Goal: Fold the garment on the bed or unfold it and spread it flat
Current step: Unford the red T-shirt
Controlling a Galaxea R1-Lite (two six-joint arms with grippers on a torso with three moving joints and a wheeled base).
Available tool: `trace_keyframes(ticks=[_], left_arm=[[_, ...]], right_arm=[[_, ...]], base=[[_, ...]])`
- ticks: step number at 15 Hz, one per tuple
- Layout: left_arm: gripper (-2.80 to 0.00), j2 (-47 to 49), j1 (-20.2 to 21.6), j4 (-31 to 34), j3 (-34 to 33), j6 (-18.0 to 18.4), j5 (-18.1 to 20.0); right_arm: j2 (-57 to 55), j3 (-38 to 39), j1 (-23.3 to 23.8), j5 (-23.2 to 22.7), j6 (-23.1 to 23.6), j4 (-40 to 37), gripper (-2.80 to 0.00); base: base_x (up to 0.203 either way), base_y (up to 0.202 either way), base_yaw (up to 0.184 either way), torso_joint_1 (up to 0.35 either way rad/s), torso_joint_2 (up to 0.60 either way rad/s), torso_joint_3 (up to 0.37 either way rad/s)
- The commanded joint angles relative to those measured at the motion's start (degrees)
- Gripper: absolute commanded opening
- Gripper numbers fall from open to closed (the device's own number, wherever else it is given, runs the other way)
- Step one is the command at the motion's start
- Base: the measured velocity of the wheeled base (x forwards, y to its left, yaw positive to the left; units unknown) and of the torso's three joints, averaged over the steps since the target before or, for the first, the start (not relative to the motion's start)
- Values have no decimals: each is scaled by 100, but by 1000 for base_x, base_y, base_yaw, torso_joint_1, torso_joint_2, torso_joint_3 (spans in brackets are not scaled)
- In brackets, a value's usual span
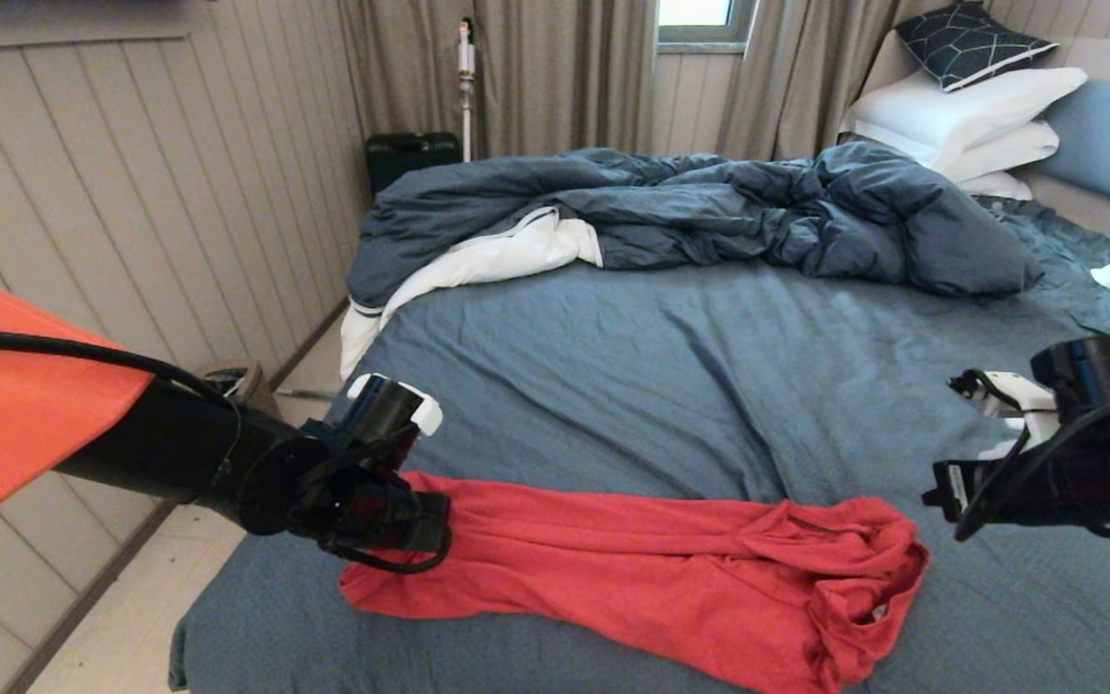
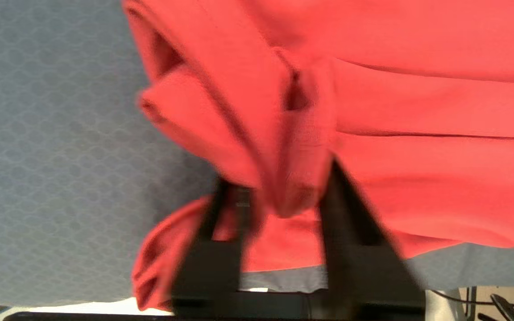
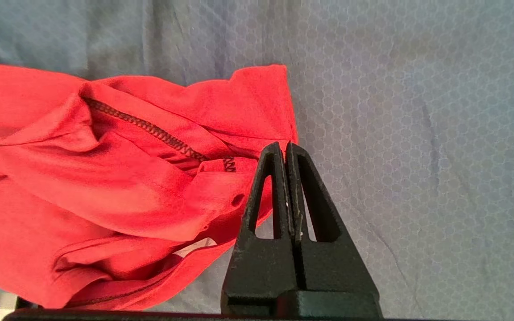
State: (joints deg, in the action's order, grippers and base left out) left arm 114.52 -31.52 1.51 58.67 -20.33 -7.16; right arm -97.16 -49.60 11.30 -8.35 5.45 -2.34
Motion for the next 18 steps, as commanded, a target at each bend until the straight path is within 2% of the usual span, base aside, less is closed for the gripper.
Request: trace_keyframes(ticks=[1, 7, 12, 15, 17, 18], left_arm=[[0, 18, -12, -2, 13, -14, -14], [0, -123, 173, -227, -301, -18, -50], [0, -897, 407, -447, -447, 7, -366], [0, -1423, 723, -422, -467, 36, -379], [0, -1564, 752, -399, -683, 28, -349], [-280, -1649, 748, -397, -855, 29, -340]], right_arm=[[66, 27, 4, -56, 0, 2, -280], [129, 56, 21, -177, -70, 6, -280], [232, 14, 2, -387, -214, 6, -280], [288, 12, -164, -423, -310, 5, -280], [301, 2, -385, -439, -390, 6, -280], [302, 16, -495, -439, -411, 6, -280]], base=[[0, 0, 0, 0, 0, 0], [0, 0, 0, 0, 0, 0], [0, 0, 0, 0, 0, 0], [0, 0, 0, 0, 0, 0], [0, 0, 0, 0, 0, 0], [0, 0, 0, 0, 0, 0]])
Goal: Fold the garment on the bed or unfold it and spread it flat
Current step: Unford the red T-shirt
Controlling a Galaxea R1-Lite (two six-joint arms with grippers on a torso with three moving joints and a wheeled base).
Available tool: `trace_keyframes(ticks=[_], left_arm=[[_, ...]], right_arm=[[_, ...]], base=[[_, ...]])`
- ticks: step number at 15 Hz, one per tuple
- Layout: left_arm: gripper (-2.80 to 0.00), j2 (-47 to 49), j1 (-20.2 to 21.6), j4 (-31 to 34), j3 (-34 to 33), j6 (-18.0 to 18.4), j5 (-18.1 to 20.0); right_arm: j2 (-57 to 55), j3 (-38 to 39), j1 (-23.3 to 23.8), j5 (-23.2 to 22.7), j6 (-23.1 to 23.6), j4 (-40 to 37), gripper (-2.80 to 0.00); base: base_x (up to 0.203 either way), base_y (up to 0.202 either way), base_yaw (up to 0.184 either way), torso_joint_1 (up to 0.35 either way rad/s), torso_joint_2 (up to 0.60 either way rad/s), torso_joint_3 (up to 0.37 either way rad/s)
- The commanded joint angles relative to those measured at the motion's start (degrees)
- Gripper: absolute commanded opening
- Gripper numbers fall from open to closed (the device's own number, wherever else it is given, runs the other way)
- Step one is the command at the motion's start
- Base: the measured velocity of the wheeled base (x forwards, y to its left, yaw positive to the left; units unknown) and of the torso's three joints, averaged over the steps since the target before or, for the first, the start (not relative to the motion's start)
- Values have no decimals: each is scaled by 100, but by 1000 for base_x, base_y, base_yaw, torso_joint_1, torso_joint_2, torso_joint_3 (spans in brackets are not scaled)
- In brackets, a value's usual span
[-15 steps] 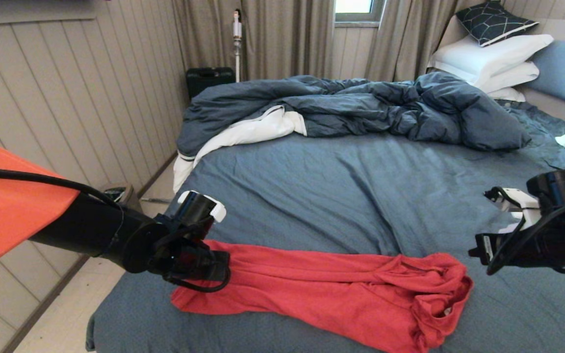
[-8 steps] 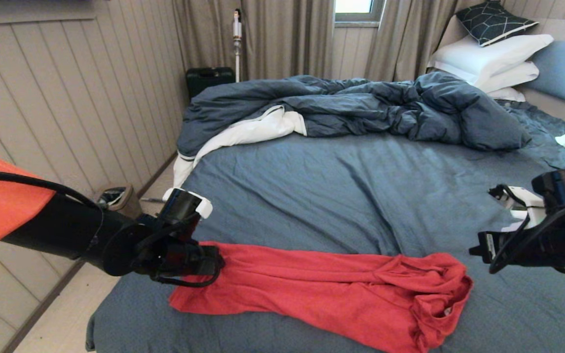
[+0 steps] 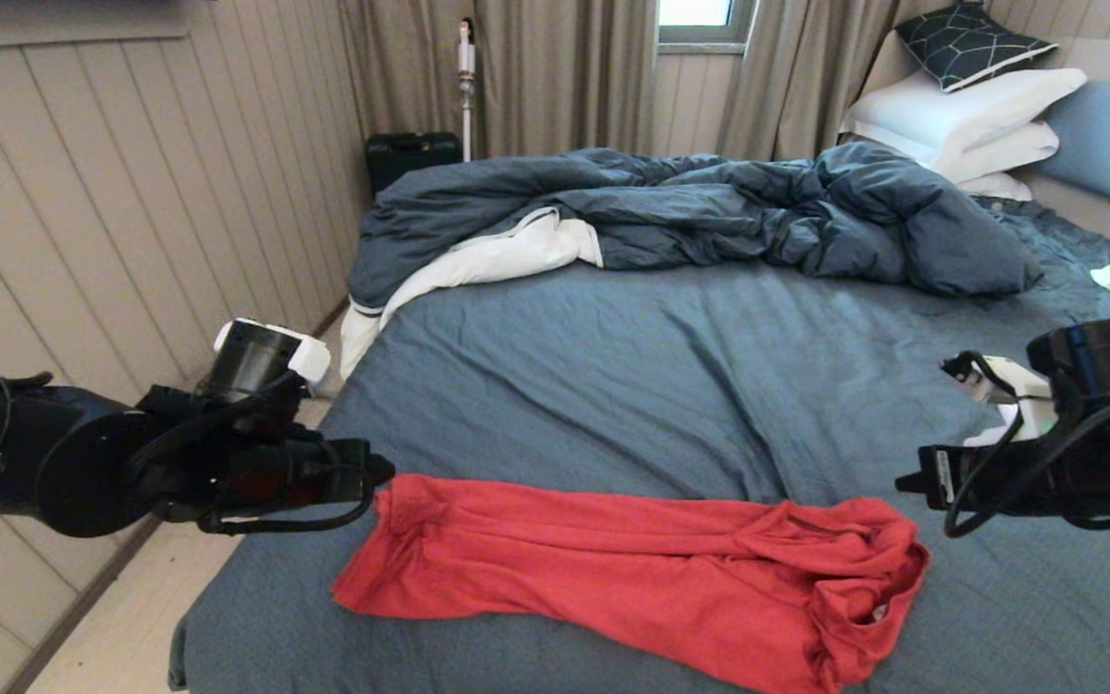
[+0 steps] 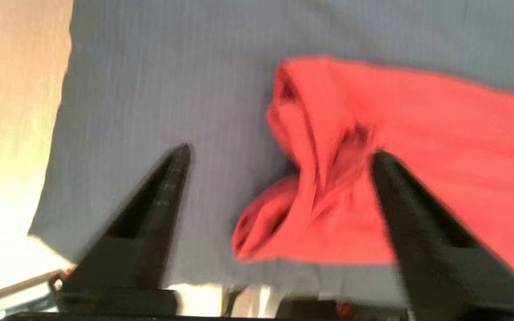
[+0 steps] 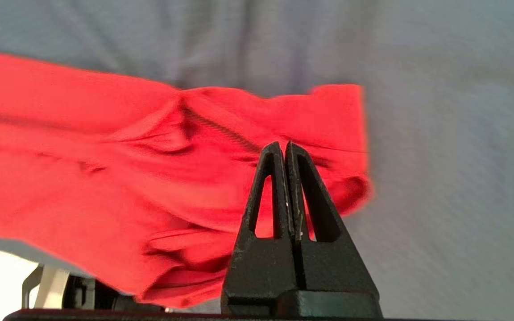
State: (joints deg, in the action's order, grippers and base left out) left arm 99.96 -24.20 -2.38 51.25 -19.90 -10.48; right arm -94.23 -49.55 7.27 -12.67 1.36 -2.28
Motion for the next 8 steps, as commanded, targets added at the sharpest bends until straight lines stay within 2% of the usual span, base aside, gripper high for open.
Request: trace_keyframes(ticks=[1, 2, 5, 8], left_arm=[[-280, -316, 13, 28, -272, -10, 14], [-280, -510, 12, 65, -510, -15, 84], [-280, -943, 20, 68, -949, -82, 701], [-280, -512, 19, 44, -641, -90, 754]], right_arm=[[10, 24, -183, -7, -6, -1, -280], [12, 1, -286, -7, -12, -1, -280], [-148, -199, -611, -7, 23, 6, -280], [-574, -612, -784, -7, -10, -8, -280]], base=[[0, 0, 0, 0, 0, 0], [0, 0, 0, 0, 0, 0], [0, 0, 0, 0, 0, 0], [0, 0, 0, 0, 0, 0]])
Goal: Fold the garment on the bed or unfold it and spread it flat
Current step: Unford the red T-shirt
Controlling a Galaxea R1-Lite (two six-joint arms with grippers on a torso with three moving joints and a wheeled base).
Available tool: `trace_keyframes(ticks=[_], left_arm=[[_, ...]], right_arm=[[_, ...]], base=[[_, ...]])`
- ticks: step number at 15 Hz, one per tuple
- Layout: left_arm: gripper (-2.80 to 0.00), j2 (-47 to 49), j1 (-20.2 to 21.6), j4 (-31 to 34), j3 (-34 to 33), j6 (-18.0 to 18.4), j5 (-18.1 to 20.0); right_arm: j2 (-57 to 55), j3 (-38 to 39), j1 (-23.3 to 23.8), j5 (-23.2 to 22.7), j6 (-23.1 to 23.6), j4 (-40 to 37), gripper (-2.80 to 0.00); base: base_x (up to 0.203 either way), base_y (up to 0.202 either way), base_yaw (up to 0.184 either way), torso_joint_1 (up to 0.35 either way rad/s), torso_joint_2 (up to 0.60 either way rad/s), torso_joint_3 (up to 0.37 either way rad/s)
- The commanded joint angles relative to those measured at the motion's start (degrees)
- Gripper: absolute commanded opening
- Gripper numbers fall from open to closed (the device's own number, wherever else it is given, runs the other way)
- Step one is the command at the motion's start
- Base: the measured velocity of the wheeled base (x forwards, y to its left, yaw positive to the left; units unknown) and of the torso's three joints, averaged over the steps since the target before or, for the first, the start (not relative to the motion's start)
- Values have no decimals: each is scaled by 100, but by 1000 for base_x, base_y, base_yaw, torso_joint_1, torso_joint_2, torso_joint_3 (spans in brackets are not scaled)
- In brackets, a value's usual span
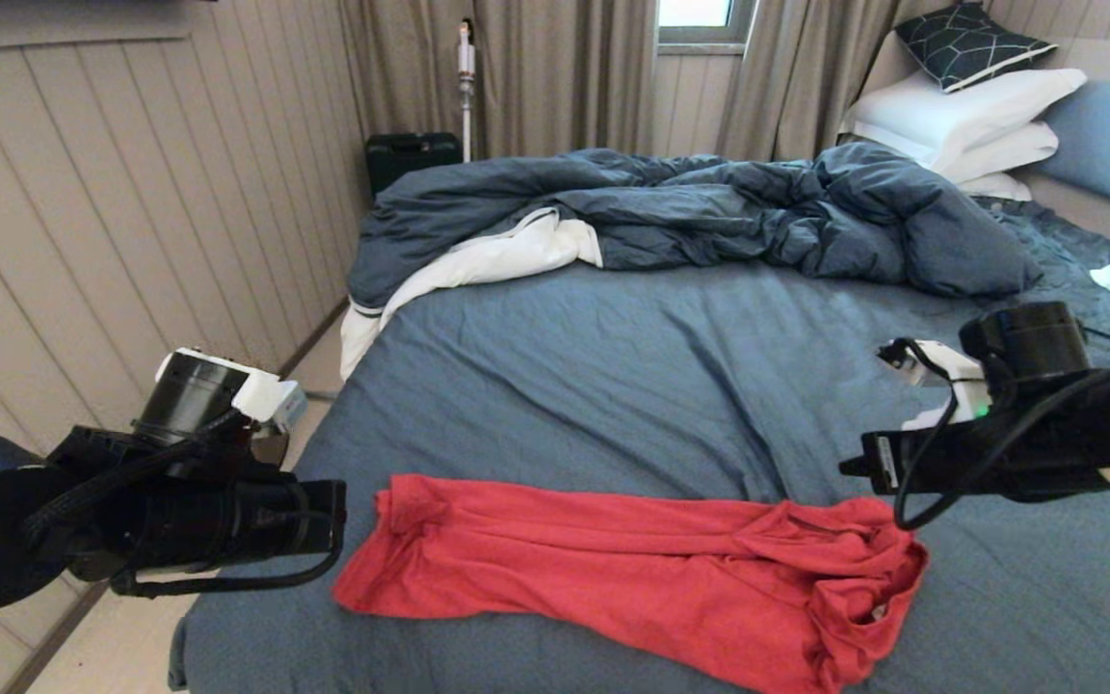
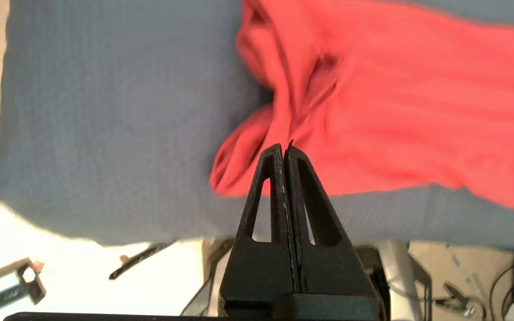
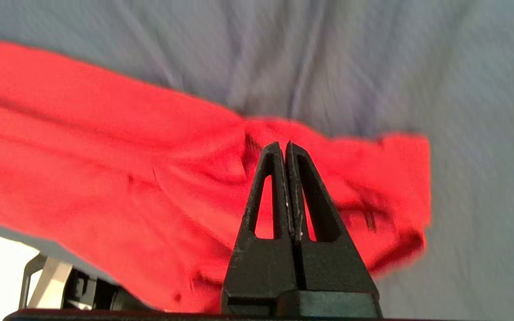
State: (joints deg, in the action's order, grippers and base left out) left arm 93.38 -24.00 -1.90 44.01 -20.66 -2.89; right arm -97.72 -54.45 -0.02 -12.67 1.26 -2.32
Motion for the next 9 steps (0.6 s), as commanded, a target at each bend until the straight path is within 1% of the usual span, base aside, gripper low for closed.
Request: trace_keyframes(ticks=[1, 3, 4, 6, 8, 9], left_arm=[[-280, 306, -3, 9, 284, -8, -4], [-280, 703, -35, 52, 714, 47, -5], [-280, 961, -87, 62, 950, 132, -7], [-280, 1430, -298, 76, 1373, 459, -12], [-280, 1583, -601, 76, 1484, 721, -15], [-280, 1586, -681, 68, 1488, 738, -18]], right_arm=[[-305, -258, -106, -3, -2, -5, -280], [-444, -485, -160, -3, -7, -14, -280], [-477, -462, -164, -8, -19, -8, -280], [-531, -292, -163, -11, -17, -1, -280], [-538, -94, -158, -8, -3, 36, -280], [-564, -84, -156, -8, -3, 109, -280]], base=[[0, 0, 0, 0, 0, 0], [0, 0, 0, 0, 0, 0], [0, 0, 0, 0, 0, 0], [0, 0, 0, 0, 0, 0], [0, 0, 0, 0, 0, 0], [0, 0, 0, 0, 0, 0]])
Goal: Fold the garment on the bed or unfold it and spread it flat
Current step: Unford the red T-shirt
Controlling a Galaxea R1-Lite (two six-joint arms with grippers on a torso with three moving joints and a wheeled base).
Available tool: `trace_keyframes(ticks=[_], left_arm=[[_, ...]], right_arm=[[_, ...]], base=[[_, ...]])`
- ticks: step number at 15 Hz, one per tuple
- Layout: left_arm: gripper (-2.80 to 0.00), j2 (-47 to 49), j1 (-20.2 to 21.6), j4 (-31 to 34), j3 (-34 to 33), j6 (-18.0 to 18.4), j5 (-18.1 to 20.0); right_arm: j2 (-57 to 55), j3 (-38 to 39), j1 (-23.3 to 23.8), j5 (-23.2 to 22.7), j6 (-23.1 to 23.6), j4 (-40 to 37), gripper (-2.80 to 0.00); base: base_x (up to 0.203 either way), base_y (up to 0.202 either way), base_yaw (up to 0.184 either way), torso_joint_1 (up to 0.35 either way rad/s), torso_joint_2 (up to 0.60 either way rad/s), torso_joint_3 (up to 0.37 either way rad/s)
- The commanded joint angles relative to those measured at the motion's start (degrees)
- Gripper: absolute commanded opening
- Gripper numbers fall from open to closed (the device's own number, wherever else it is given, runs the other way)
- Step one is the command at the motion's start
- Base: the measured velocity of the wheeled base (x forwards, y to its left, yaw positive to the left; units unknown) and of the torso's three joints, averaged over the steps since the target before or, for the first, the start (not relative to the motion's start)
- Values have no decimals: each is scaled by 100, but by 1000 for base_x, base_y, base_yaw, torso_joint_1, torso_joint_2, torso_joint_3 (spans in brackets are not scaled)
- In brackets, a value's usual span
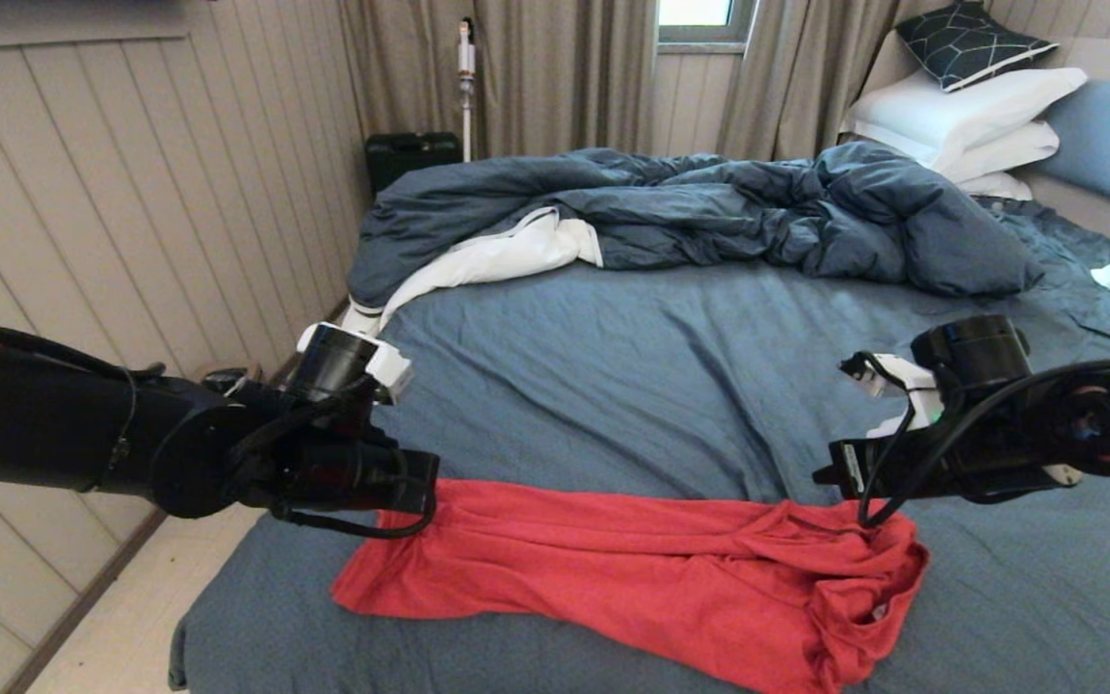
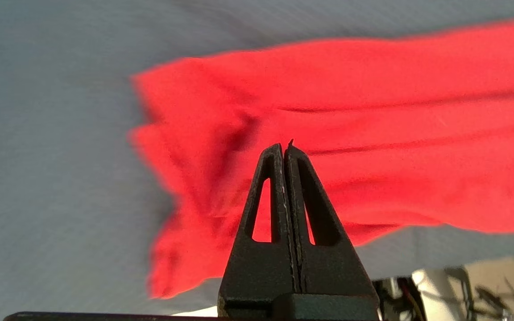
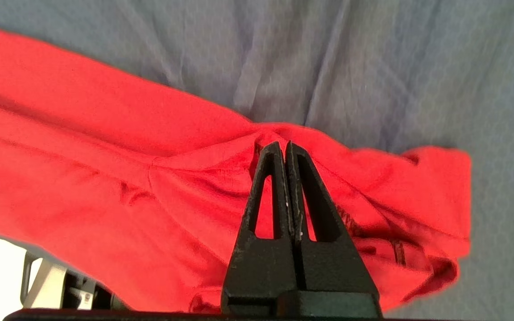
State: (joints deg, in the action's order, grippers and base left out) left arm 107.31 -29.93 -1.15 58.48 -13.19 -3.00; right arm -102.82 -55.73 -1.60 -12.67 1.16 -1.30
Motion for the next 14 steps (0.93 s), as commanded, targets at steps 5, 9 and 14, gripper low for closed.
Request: trace_keyframes(ticks=[5, 9, 14], left_arm=[[-280, 158, -110, -8, 59, -37, -101], [0, 146, -110, -33, -139, -254, -234], [0, 132, -92, -47, -246, -307, -236]], right_arm=[[-194, -34, 37, 1, -89, 51, -280], [-186, 34, 37, 1, -89, 147, -280], [-203, 45, 37, 1, -89, 154, -280]], base=[[0, 0, 0, 0, 0, 0], [0, 0, 0, 0, 0, 0], [0, 0, 0, 0, 0, 0]])
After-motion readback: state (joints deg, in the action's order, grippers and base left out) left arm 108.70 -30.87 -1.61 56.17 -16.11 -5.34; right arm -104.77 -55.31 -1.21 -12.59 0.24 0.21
